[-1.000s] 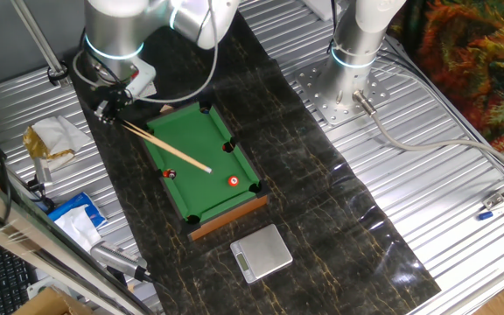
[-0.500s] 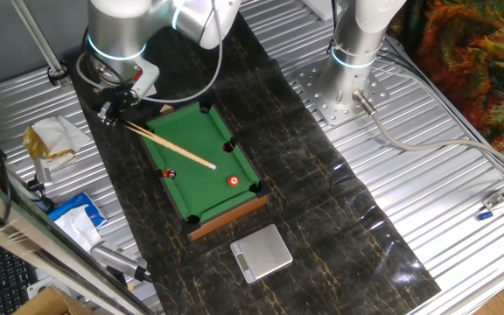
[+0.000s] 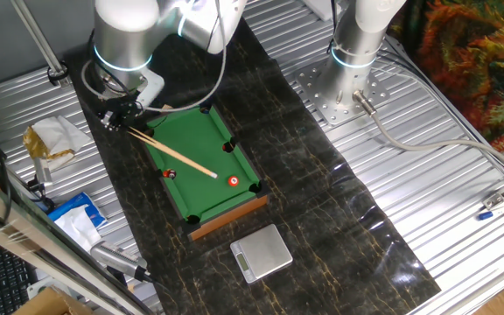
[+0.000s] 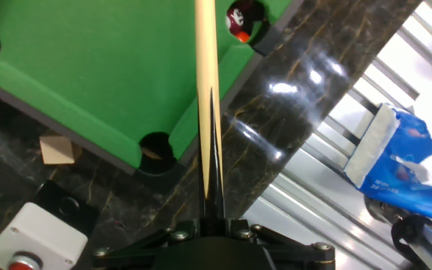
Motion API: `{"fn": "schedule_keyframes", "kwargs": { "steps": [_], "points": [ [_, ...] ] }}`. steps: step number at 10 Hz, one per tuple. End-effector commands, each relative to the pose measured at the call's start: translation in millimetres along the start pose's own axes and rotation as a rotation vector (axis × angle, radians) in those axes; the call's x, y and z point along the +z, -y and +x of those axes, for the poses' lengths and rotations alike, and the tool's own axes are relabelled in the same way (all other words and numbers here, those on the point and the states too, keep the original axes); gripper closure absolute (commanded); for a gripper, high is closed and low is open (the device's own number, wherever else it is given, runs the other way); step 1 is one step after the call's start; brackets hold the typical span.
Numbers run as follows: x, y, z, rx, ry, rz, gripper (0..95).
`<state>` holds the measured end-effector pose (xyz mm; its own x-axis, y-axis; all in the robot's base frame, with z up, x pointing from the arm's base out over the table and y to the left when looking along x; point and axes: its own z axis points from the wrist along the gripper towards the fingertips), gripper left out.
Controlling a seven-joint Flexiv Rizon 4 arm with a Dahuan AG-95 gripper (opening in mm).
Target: Hit the pool ball
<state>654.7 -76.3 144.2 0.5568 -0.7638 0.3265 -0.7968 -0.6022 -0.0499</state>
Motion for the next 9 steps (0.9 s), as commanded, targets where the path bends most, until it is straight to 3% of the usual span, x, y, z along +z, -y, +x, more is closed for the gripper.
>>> {"fn": "schedule_keyframes", "kwargs": {
  "steps": [1,5,6,9],
  "points": [
    [-0.4,-3.9,-6.8,0.02,-0.013,-0.003,95.0],
    [-7.1,-1.1,-26.4,0.024,-0.037,-0.008,95.0],
    [-14.7,-1.8,-30.5,0.019,-0.04,-0.003,95.0],
    [-26.9,-12.3,-33.1,0.02,-0.047,0.008,95.0]
  ]
}}
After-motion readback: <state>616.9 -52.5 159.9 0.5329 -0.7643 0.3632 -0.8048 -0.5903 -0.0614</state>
